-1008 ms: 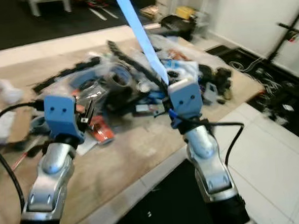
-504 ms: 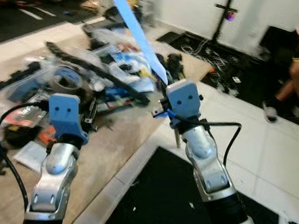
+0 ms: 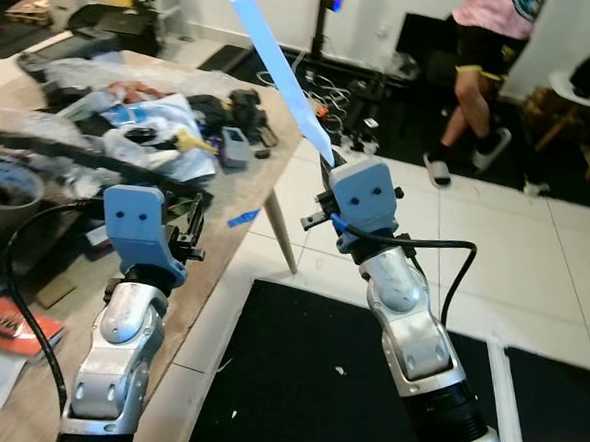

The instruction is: Picking trash to rubbish bin

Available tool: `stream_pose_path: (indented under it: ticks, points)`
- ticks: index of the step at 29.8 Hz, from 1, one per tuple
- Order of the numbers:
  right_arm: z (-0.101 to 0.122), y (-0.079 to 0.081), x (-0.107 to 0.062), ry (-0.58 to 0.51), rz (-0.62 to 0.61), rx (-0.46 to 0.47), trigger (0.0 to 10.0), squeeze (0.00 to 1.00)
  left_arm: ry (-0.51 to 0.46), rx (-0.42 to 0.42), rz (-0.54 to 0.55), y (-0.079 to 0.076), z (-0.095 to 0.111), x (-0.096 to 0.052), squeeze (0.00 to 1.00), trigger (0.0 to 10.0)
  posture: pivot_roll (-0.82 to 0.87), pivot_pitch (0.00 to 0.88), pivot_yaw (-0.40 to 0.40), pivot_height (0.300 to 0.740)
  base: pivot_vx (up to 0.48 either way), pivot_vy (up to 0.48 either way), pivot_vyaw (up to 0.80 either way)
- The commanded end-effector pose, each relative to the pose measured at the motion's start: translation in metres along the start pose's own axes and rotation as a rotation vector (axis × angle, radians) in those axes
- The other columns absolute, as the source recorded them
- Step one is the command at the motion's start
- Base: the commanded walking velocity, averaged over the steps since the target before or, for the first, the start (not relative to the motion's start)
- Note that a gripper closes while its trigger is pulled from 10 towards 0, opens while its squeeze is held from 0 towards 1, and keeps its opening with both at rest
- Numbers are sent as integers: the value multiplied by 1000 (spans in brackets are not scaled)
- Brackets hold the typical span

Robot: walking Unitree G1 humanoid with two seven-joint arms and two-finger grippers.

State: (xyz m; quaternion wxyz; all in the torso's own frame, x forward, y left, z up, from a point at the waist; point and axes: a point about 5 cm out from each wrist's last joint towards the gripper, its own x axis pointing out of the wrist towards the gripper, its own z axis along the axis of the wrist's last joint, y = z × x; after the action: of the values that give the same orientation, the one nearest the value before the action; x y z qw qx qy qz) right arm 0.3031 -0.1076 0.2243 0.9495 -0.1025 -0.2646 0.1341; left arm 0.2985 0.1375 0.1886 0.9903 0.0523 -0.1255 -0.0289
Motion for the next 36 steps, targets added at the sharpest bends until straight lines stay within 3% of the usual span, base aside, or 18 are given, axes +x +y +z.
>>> stream_pose_path:
  ticks: [1,15,24,28,29,36]
  points:
    - [-2,-4,-2,9,-18,-1,10000,0,-1,13,-31,-8,0,1,0,10000,-26,137,-87,740,0,0,-800]
    - [-9,1,-6,35,-13,-3,10000,0,3,26,-20,-6,-5,5,0,10000,-27,113,-100,740,0,0,-800]
    - [-32,2,-15,113,10,12,10000,0,22,55,-20,2,-9,3,0,10000,-1,120,-76,740,0,0,-800]
    - [-44,1,-26,164,-14,25,10000,0,27,86,-50,4,-11,4,0,10000,14,110,-33,740,0,0,-800]
    - [-53,-1,-36,204,-49,24,10000,0,35,104,-94,4,-11,10,0,10000,20,107,2,740,0,0,-800]
    - [-71,-1,-52,282,-84,27,10000,0,52,143,-170,3,-15,16,0,10000,20,98,78,740,0,0,-800]
